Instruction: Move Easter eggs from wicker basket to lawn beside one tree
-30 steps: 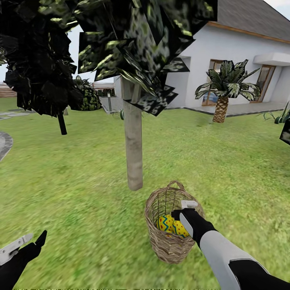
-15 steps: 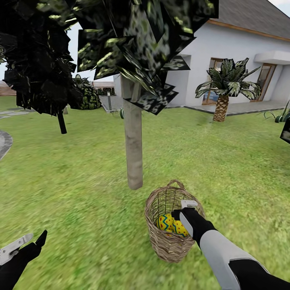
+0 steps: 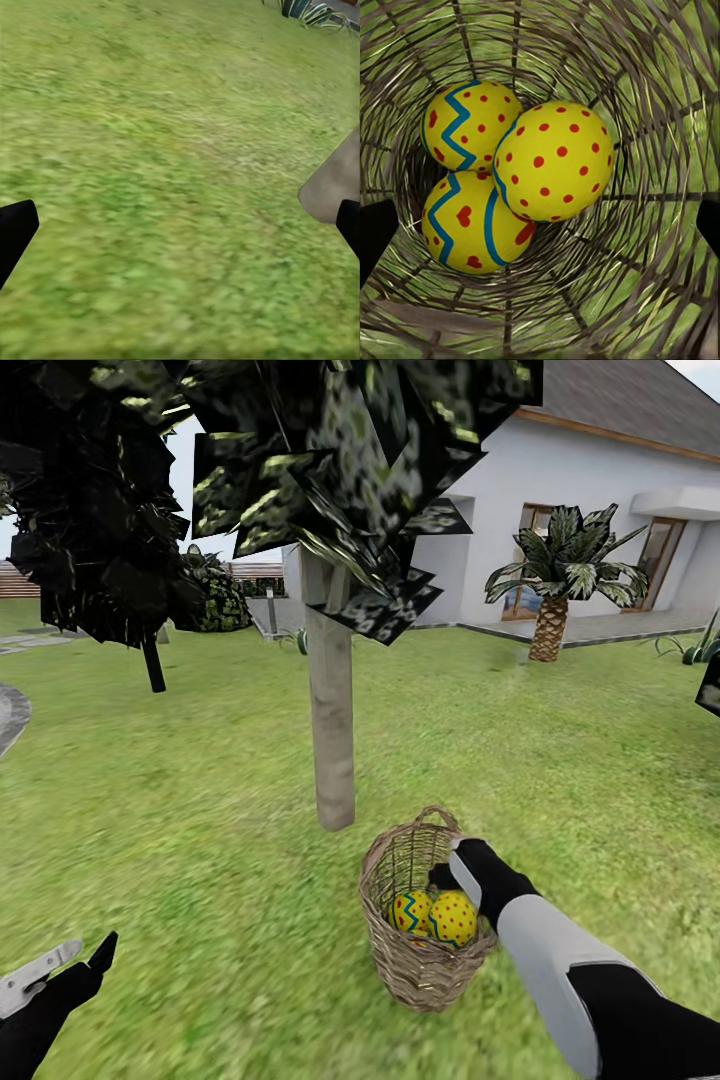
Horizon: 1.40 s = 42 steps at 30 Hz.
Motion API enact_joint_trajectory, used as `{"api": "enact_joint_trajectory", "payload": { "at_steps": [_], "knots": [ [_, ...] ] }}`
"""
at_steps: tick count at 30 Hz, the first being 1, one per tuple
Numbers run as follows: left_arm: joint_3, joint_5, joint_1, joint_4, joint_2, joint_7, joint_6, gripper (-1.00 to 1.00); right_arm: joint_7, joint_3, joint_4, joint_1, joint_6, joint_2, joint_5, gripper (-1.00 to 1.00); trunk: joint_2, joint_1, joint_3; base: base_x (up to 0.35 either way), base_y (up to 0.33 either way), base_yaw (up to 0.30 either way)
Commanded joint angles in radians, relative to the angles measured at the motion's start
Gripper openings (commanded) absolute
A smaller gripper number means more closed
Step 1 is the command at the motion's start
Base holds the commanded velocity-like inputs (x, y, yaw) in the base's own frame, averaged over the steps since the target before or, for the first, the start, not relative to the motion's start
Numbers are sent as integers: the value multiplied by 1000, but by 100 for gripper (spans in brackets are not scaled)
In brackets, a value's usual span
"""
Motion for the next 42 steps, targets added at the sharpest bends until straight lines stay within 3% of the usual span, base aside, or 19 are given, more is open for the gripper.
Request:
{"api": "enact_joint_trajectory", "payload": {
  "at_steps": [1, 3, 4, 8, 15, 20, 21, 23, 26, 29, 32, 36, 42],
  "knots": [
    [2, 10, 0, -1, -6, -5, 8, 100, -8, 2, -1, -2, 10, -2, -19, 100, 0, 0, -1, 0, 0, 0],
    [-1, 9, 0, -1, -19, -5, 8, 100, -7, 1, 0, -4, 16, -4, -37, 100, 0, 0, -1, 0, 0, 0],
    [-6, 8, 0, -1, -38, -4, 8, 100, -6, 1, -3, -6, 17, -6, -76, 100, 0, 0, -1, 0, 0, 0],
    [-12, 8, 0, -1, -46, -2, 8, 100, -5, 2, -5, -6, 13, -5, -92, 100, 0, 0, -1, 0, 0, 0],
    [-99, 7, 0, 0, -48, 20, 23, 100, -6, 3, -2, -6, 12, -3, -96, 100, 0, 0, -1, 0, 0, 0],
    [-158, 8, -12, -1, -43, 150, 198, 100, -6, 4, 0, -5, -3, 0, -96, 100, 0, 0, -1, 0, 0, 0],
    [-168, 9, -92, -1, -43, 195, 363, 100, -7, 4, 0, -5, -21, 0, -97, 100, 0, 0, -1, 0, 0, 0],
    [-170, 9, -132, -1, -43, 203, 467, 100, -6, 4, 0, -5, -25, 0, -97, 100, 0, 0, -1, 0, 0, 0],
    [-170, 20, -186, -1, -43, 207, 621, 100, -7, 4, 0, -5, -29, 1, -97, 100, 0, 0, -1, 0, 0, 0],
    [-156, 82, -211, -1, -45, 208, 681, 100, -8, 4, -1, -4, -32, 1, -98, 100, 0, 0, -1, 0, 0, 0],
    [-144, 110, -215, -1, -43, 207, 686, 100, -9, 4, -1, -4, -32, 1, -98, 100, 0, 0, -1, 0, 0, 0],
    [-53, 117, -217, -1, -42, 203, 686, 100, -8, 4, 0, -3, -31, 1, -98, 100, 0, 0, -1, 0, 0, 0],
    [-33, 118, -217, -1, -43, 203, 684, 100, -8, 4, 0, -3, -31, 1, -98, 100, -1, 2, -16, 0, 0, 0]
  ]
}}
